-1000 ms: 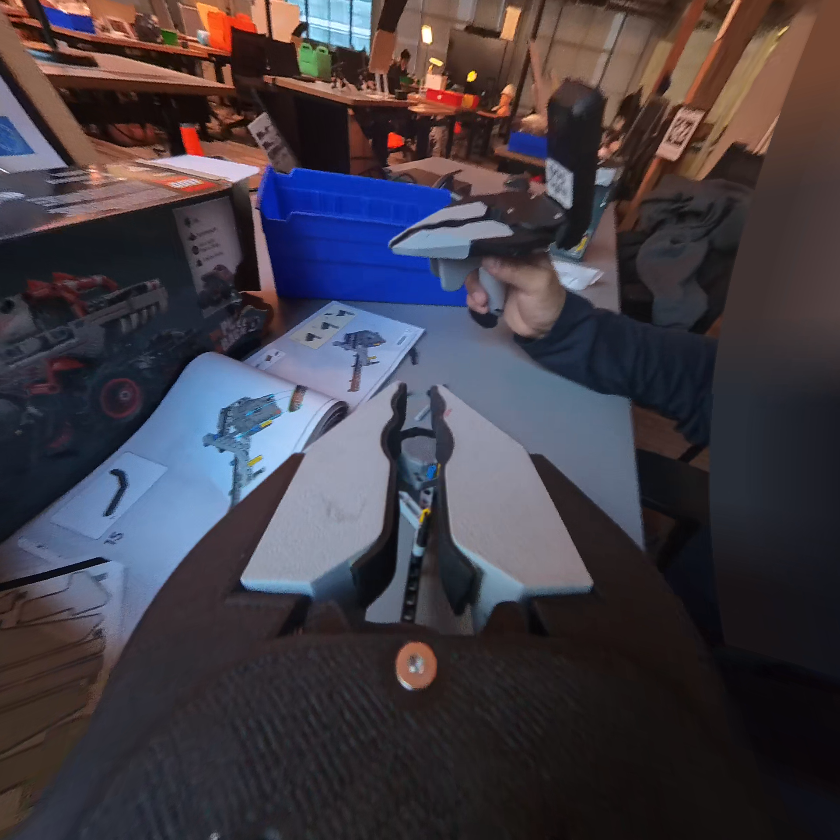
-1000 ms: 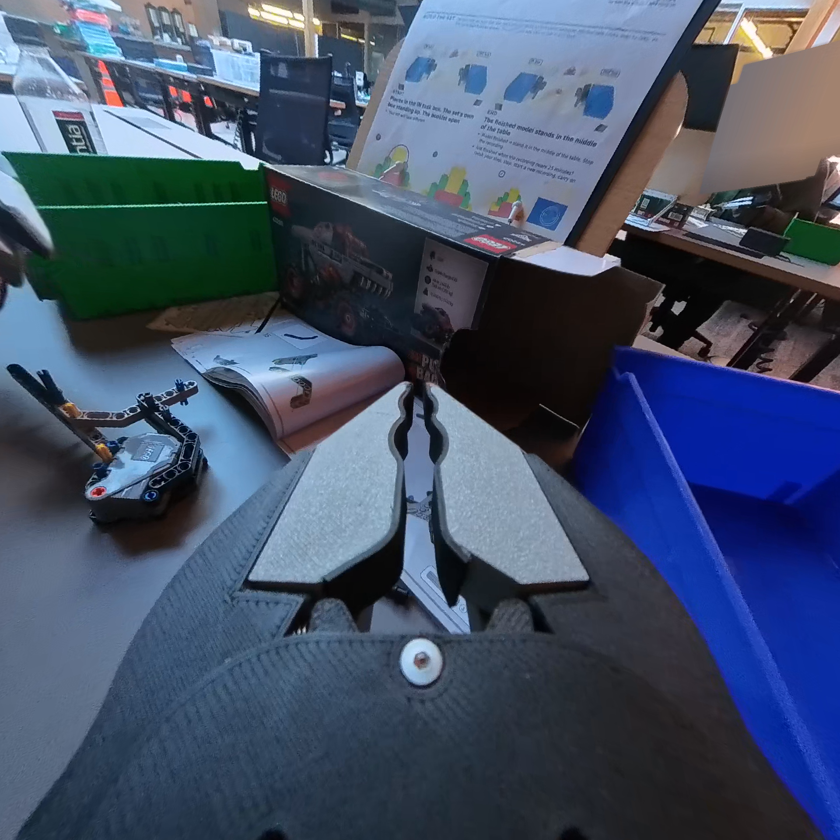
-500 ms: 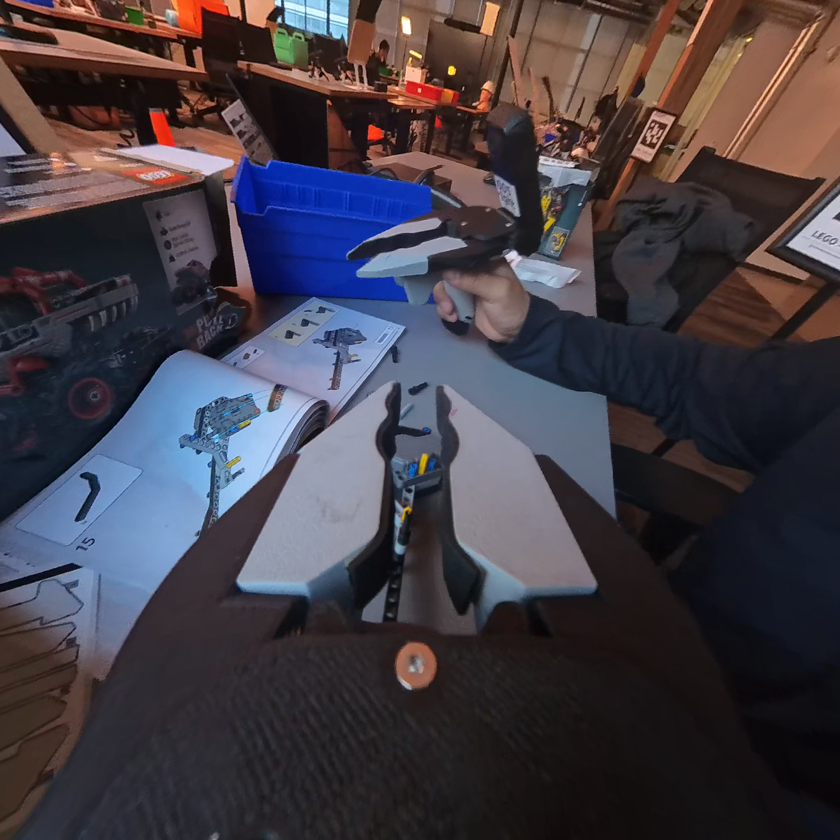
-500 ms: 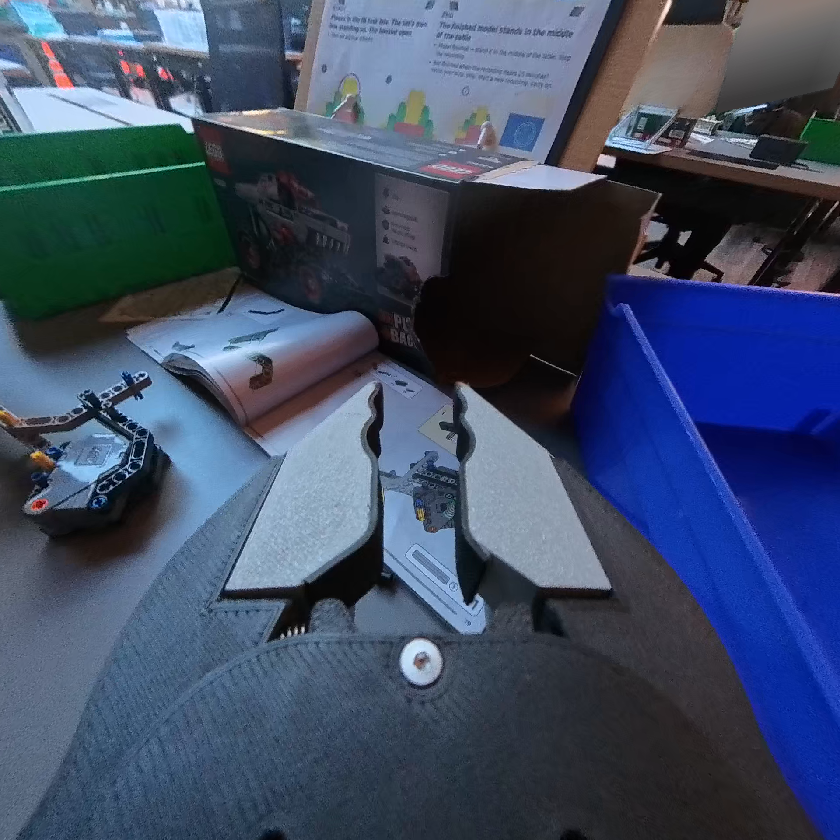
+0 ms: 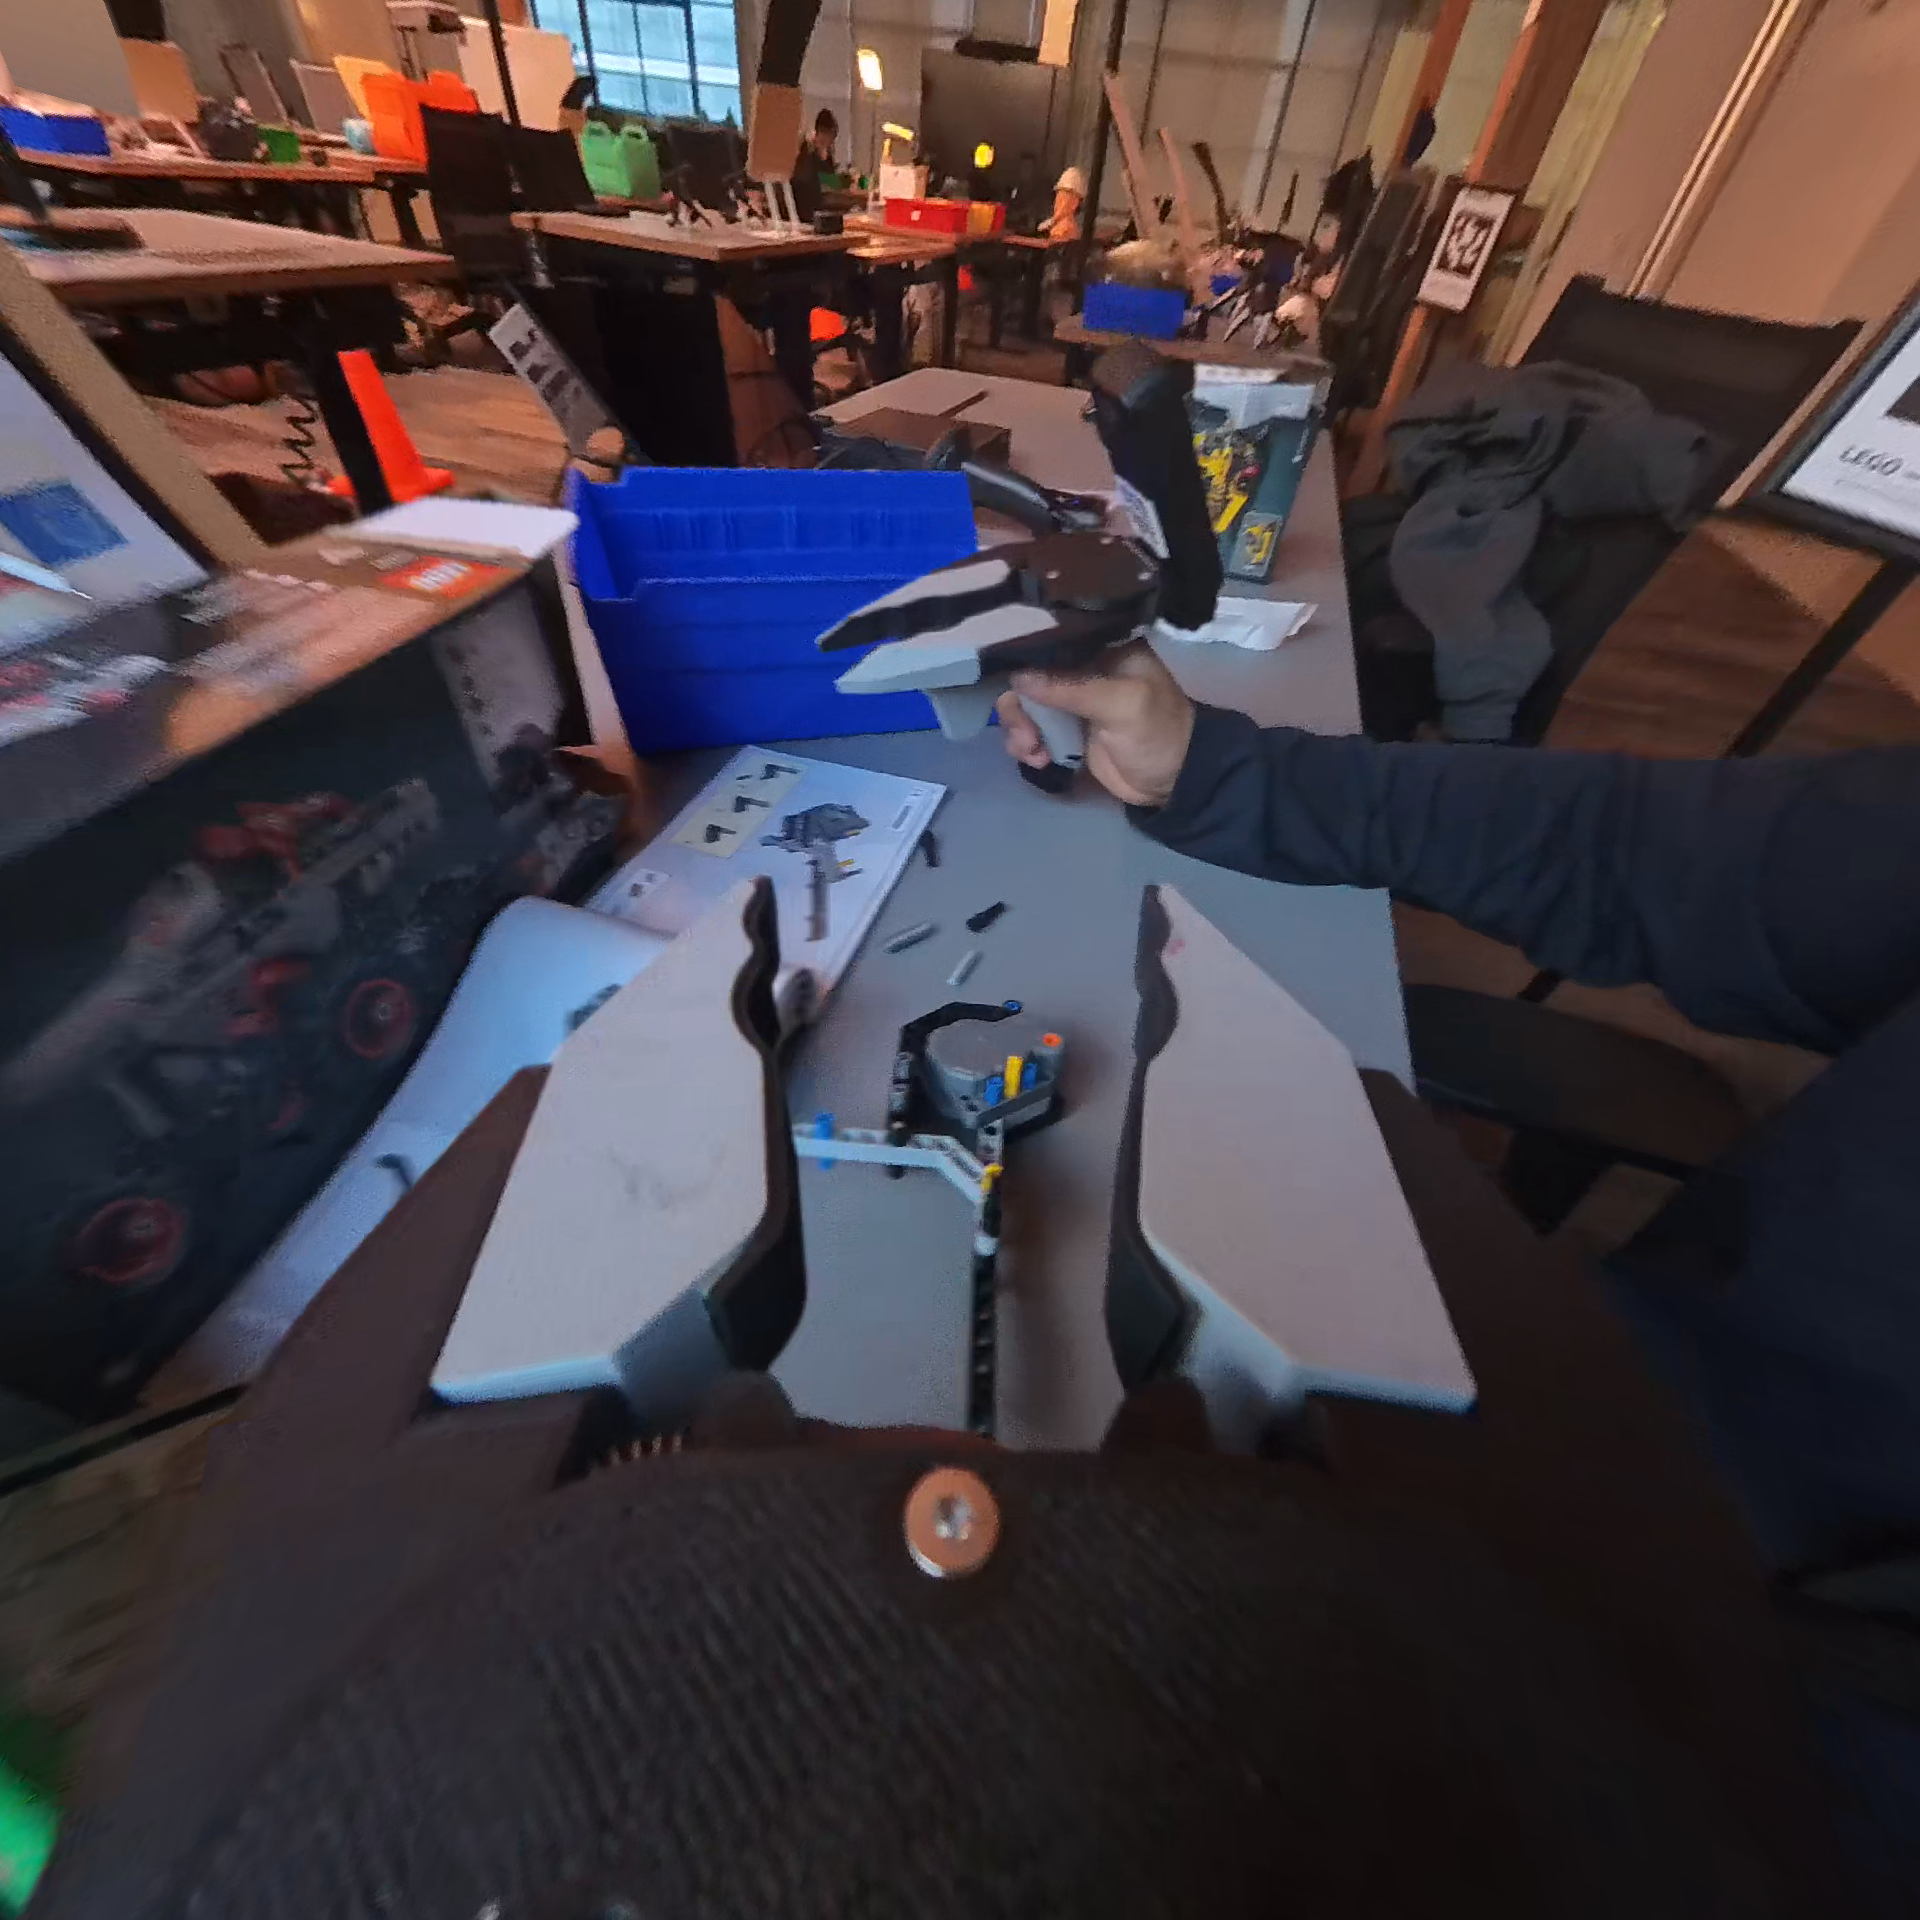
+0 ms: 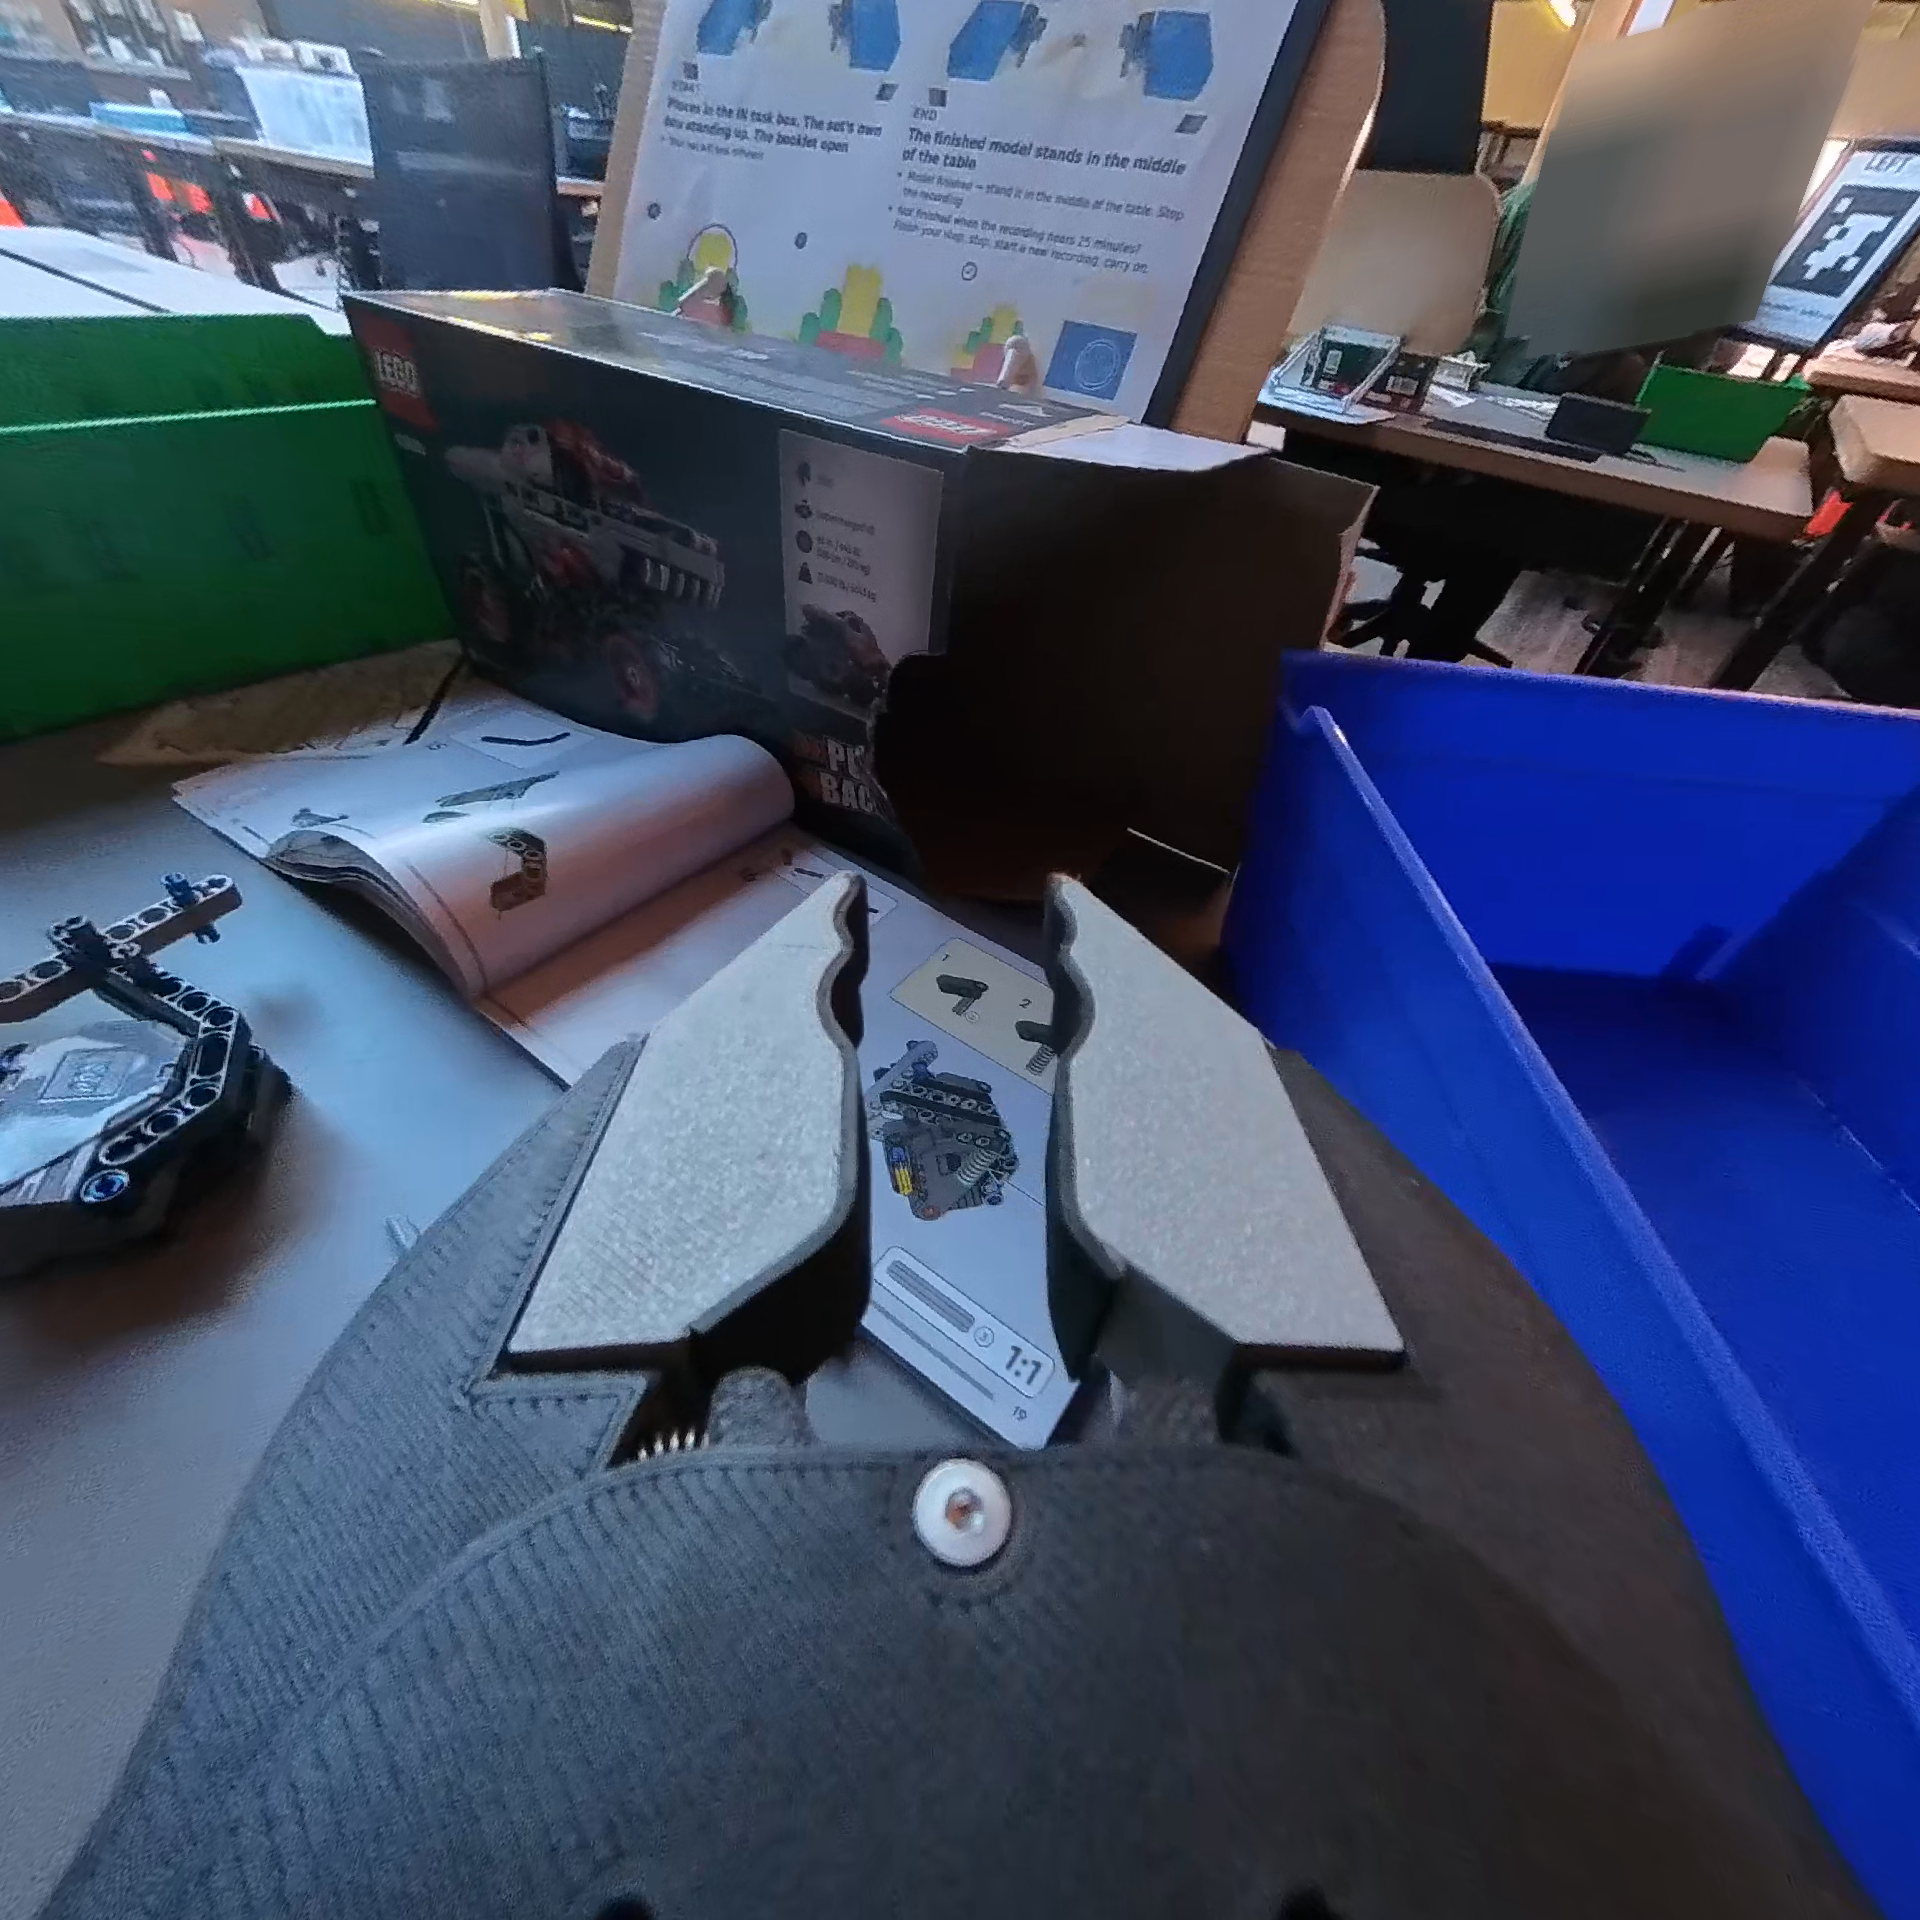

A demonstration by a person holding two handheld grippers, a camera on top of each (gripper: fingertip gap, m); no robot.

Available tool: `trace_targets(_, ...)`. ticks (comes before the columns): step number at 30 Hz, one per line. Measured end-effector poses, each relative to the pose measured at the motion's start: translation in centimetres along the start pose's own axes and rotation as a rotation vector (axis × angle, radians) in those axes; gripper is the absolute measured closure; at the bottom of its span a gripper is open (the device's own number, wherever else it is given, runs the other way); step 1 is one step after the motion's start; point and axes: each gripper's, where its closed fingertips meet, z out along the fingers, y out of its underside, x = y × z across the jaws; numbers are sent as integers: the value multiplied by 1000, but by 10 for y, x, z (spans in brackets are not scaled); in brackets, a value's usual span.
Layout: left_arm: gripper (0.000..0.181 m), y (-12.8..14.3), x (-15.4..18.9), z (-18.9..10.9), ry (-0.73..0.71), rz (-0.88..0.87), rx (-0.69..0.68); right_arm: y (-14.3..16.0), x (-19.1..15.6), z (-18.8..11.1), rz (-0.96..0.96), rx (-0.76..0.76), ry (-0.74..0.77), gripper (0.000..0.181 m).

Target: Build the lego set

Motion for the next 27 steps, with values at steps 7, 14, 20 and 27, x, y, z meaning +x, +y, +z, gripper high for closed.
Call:
trace_targets(7,115,-46,-97,-83,-332,96,-40,6,10,-2,17,-15,40,149)
trace_targets(14,126,-8,-160,-134,-508,43,-2,7,16,-3,29,1,63,149)
trace_targets(20,132,16,-188,-162,-639,17,-62,11,13,3,121,-14,11,136)
trace_targets(27,138,46,-199,-159,-659,-4,-172,18,14,8,93,-53,31,138)
